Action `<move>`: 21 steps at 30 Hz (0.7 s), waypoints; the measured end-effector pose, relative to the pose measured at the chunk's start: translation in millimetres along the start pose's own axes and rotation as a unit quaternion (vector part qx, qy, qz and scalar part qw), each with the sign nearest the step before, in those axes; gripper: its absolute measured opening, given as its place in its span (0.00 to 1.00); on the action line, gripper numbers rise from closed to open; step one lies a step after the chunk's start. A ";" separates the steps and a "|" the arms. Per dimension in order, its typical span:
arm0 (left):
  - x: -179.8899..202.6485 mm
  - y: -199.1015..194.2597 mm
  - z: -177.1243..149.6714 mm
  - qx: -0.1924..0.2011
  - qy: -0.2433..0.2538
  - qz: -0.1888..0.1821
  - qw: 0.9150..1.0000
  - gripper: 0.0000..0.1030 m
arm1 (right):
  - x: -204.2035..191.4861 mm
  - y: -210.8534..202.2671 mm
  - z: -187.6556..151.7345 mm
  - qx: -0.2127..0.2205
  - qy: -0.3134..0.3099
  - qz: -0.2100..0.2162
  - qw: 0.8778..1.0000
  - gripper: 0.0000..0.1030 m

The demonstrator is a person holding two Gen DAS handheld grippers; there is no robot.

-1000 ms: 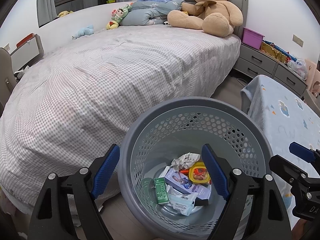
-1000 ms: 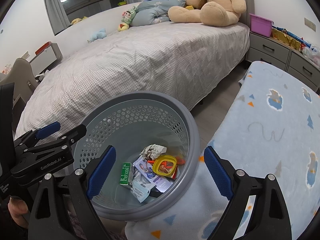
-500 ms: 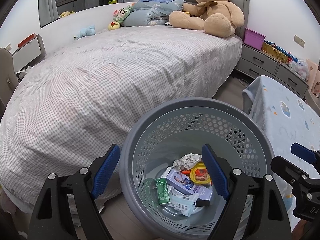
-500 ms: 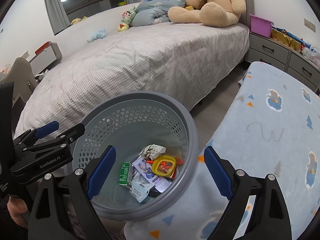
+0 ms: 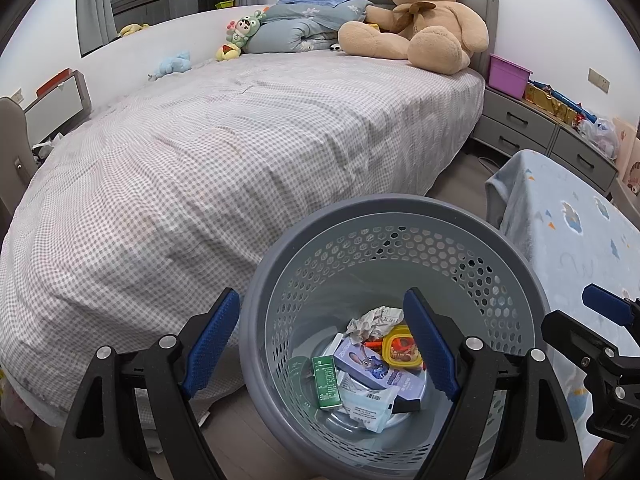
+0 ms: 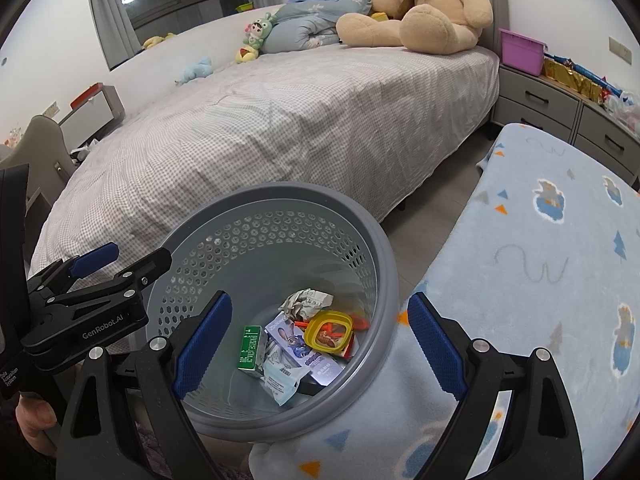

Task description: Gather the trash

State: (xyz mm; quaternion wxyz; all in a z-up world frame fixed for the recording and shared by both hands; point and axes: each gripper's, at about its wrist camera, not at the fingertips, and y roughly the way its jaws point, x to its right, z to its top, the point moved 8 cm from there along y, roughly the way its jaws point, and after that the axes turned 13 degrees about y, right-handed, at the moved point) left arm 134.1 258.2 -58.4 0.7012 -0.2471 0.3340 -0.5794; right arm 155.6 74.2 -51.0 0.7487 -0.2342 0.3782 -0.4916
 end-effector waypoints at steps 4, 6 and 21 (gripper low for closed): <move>0.0 0.3 0.0 0.000 0.000 0.000 1.000 0.78 | -0.1 0.1 -0.1 0.000 0.000 0.000 1.000 0.85; -0.1 -0.1 -0.2 -0.001 0.001 0.000 1.000 0.78 | -0.1 0.0 -0.2 0.000 0.000 0.000 1.000 0.85; -1.7 -0.1 -1.2 -0.002 -0.005 0.000 1.000 0.78 | -1.8 0.7 -1.3 -0.001 0.000 0.001 1.000 0.85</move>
